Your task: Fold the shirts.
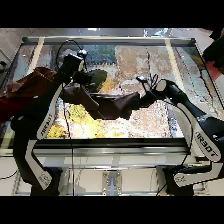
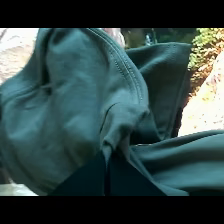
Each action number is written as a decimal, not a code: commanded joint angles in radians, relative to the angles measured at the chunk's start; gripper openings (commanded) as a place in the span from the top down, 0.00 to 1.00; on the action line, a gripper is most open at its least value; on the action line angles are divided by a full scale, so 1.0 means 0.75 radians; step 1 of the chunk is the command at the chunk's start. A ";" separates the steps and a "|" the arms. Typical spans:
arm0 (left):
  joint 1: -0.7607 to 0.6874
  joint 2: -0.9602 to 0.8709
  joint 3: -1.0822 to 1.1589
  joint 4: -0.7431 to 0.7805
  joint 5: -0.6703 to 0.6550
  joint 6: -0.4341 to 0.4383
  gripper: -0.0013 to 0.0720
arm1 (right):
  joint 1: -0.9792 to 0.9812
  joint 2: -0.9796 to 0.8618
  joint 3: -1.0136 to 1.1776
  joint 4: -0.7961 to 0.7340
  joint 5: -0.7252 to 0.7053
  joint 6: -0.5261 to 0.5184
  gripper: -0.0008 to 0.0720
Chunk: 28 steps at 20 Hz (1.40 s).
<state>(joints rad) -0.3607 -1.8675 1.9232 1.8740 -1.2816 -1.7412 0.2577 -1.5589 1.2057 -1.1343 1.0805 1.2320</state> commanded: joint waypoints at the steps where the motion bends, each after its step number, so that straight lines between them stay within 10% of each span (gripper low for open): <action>1: 0.003 0.049 0.001 0.036 -0.027 0.060 0.97 | 0.122 -0.091 -0.013 -0.052 -0.100 -0.022 0.30; 9: 0.006 0.049 0.001 0.040 -0.017 0.063 0.97 | 0.130 -0.121 -0.010 -0.085 -0.308 -0.022 0.39; 11: 0.006 0.049 0.001 0.040 -0.018 0.063 0.97 | 0.131 -0.125 -0.010 -0.084 -0.320 -0.022 0.95; 17: 0.010 0.234 0.002 0.263 -0.038 0.091 0.97 | 0.130 0.017 0.169 -0.229 -0.097 -0.020 0.97; 28: 0.059 1.287 0.001 0.354 -0.098 -0.007 0.97 | 0.130 0.962 0.948 -0.443 0.354 0.056 0.97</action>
<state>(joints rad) -0.3195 -1.0969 1.9240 2.1502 -1.3819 -1.6783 0.3550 -0.9810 1.7851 -1.4483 1.3170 1.2549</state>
